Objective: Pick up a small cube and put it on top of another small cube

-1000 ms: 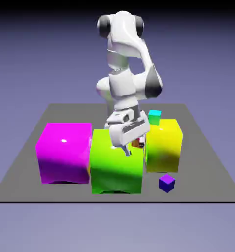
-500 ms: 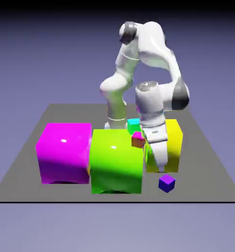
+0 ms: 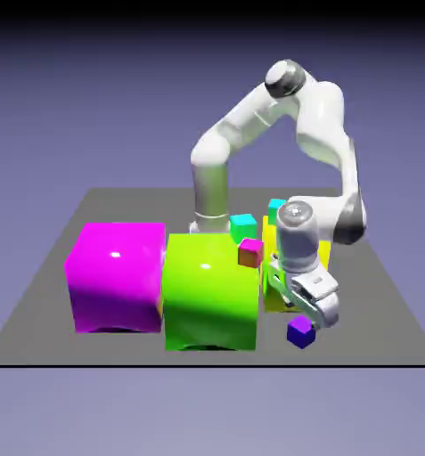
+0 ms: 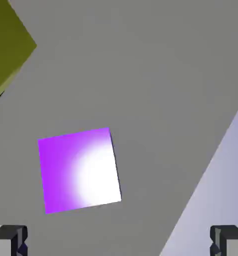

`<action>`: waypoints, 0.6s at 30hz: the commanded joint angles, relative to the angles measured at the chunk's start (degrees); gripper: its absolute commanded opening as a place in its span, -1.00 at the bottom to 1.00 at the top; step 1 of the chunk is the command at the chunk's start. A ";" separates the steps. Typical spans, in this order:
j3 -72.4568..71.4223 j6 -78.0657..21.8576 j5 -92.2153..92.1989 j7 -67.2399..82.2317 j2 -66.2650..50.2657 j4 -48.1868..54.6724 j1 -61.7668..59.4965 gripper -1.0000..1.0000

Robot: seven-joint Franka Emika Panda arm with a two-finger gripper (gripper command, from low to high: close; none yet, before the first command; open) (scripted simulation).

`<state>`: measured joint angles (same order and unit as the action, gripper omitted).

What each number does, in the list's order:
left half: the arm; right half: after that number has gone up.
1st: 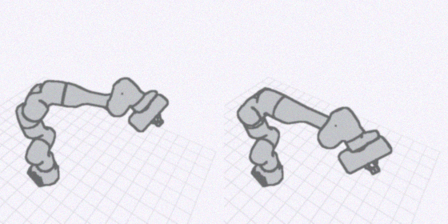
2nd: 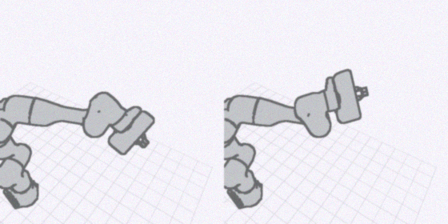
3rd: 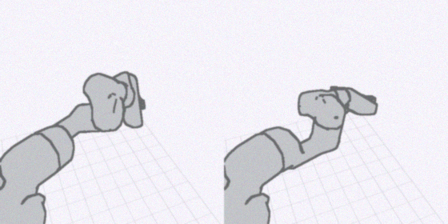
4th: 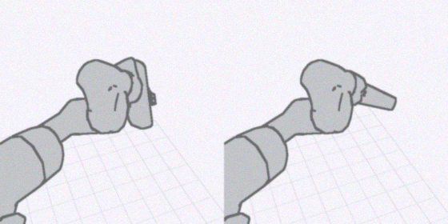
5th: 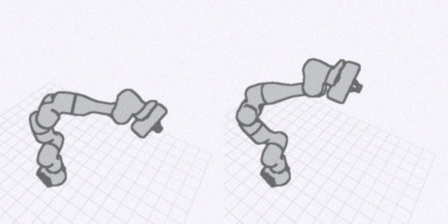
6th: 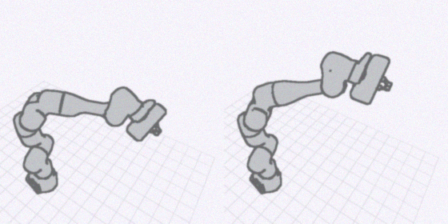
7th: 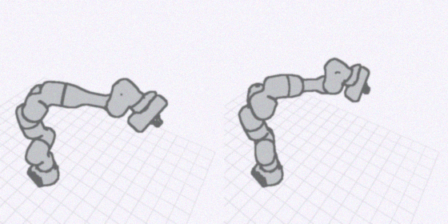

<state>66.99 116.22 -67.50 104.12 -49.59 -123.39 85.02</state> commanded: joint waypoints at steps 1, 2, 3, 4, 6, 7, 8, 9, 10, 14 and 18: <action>0.73 -0.73 -1.85 2.50 -1.49 -1.08 1.39 0.00; 2.18 -0.84 -3.42 3.38 -2.67 -1.60 3.24 0.00; 3.30 -0.88 -3.54 4.90 -2.87 -2.09 5.31 0.00; 3.49 -0.90 -3.48 5.34 -2.85 -2.22 5.76 0.00; 1.42 -0.01 -5.41 6.05 -4.24 -1.72 4.73 0.00; -0.66 0.88 -7.34 6.76 -5.62 -1.23 3.70 0.00; -2.73 1.77 -9.27 7.48 -7.01 -0.74 2.67 0.00; -4.81 2.66 -11.20 8.19 -8.40 -0.25 1.63 0.00; -5.14 2.81 -11.51 8.31 -8.62 -0.17 1.47 0.00; -0.99 1.02 -7.65 6.88 -5.85 -1.15 3.53 -1.00; 1.19 -1.94 -3.53 2.73 -0.44 0.28 3.32 -1.00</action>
<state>68.19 114.25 -70.86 106.78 -50.03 -123.11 88.34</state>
